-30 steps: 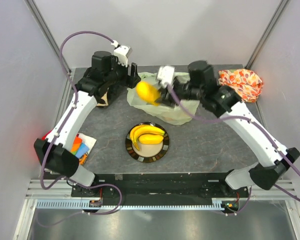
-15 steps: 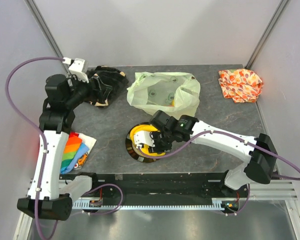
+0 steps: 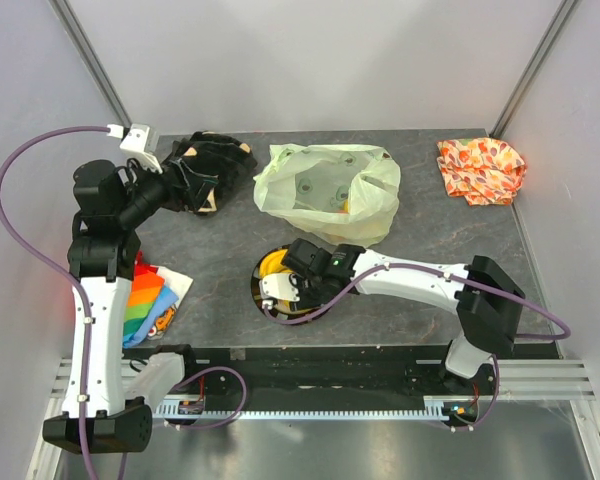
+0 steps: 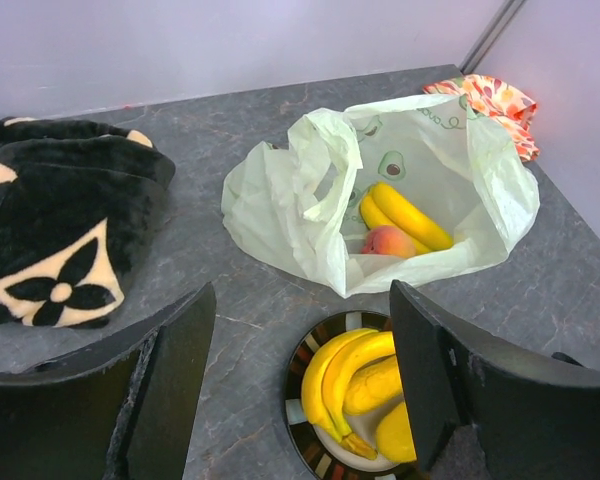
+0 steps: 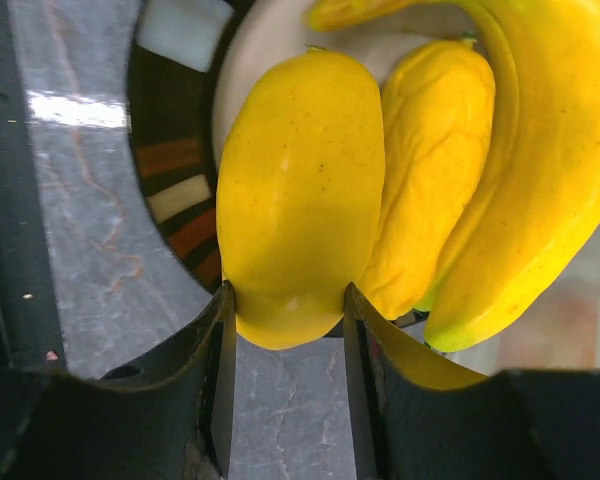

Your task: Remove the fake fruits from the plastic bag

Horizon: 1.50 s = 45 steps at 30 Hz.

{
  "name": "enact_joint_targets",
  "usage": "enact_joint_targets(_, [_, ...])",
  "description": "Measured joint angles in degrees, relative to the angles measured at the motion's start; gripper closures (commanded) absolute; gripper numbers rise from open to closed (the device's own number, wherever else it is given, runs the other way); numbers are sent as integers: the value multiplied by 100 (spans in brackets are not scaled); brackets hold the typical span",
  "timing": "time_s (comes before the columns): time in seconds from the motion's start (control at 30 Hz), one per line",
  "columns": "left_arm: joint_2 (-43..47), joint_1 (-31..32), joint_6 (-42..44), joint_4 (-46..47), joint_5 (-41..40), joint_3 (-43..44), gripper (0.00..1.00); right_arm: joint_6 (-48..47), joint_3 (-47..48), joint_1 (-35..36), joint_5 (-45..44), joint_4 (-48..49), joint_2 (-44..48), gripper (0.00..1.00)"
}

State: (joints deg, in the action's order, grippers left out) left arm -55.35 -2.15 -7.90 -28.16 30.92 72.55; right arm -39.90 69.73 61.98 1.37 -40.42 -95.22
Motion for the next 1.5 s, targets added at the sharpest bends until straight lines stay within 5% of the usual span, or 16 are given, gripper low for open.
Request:
enact_joint_targets(0.43, [-212,-13,-168,186,271,0,24,-426,-286,17,-728,461,-70,75])
enact_joint_targets(0.6, [-304,-13,-225,271,317,0,25,-669,-319,44,-890,494,-70,54])
enact_joint_targets(0.63, [-313,-13,-232,275,332,0,25,-710,-326,55,-922,492,-66,42])
enact_joint_targets(0.83, [-319,-13,-243,306,422,0,25,-831,-315,55,-1036,72,-44,24])
enact_joint_targets(1.13, [-570,-2,-380,415,529,-22,23,-737,660,44,-1082,-1143,291,23])
enact_joint_targets(1.23, [-839,109,-413,476,540,-17,9,-699,1036,-111,-951,-1239,619,23])
enact_joint_targets(1.5, [-1731,1366,-57,334,282,140,7,260,1250,-2026,-166,-120,1576,28])
